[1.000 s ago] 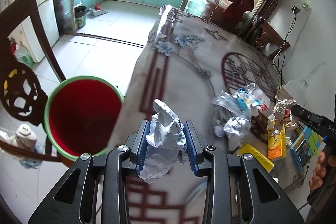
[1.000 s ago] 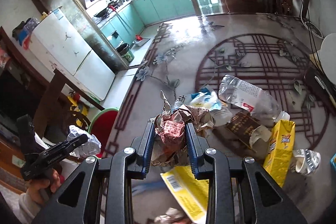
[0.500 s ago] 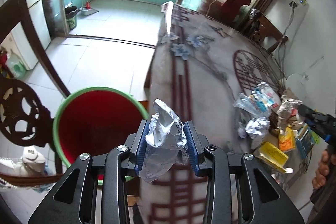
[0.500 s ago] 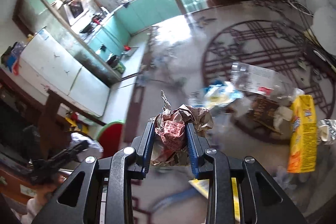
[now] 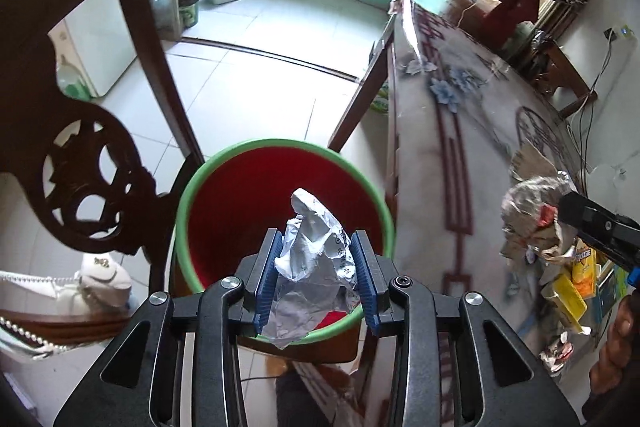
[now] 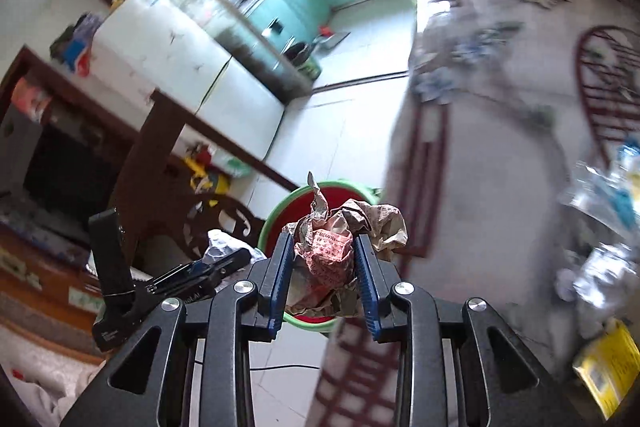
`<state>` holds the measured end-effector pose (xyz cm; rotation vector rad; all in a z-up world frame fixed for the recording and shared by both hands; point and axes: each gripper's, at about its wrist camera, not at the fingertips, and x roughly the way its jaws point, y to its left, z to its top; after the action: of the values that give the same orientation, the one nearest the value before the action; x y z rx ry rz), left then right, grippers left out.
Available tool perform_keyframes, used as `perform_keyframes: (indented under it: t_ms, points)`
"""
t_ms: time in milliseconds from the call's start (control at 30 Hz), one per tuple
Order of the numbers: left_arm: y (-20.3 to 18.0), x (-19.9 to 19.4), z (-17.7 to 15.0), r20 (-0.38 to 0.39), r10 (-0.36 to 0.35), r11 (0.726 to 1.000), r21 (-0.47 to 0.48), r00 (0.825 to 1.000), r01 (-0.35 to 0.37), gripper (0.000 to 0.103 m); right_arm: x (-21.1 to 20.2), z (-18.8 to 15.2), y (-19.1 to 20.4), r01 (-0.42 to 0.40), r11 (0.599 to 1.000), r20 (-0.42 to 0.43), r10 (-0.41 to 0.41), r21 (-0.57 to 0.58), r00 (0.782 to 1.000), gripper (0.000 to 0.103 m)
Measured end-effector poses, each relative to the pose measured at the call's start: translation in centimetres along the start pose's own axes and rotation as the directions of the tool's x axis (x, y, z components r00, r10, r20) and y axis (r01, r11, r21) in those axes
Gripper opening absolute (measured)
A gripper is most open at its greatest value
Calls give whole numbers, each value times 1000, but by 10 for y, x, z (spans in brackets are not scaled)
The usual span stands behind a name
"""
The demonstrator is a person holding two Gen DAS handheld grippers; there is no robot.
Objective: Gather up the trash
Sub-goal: 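Carry both items over the red bucket and open both grippers to drop them, then move both grippers back toward the trash on the table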
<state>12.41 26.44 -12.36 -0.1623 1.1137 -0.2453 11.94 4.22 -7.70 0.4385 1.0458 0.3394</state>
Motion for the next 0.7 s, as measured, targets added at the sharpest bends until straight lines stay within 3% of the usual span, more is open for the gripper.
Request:
perform_keyframes:
  t_ms: [167,233,300,367,700]
  points:
    - [7,1,0,0,13,1000,-10,1000,-13,34,25,2,15,9,999,-39,-11,-47,999,30]
    - [10,0,1,15,35,999,-24,999,-34,45,28,3,16,-8,998,-45,6,-57,999,33]
    - [12,-1,2,34,55,998,-41,998,-53,71,31,4,18,-24,998,-54,21,-64,998,44]
    - [15,-6,2,56,53,997,-62,997,-49,74,27,4,17,-17,998,-44,15,-59,999,51]
    - [-20,-16,-5,80,45,999,0,996,-46,74,-26,-7,2,50,994,27,-48,-97,999,52]
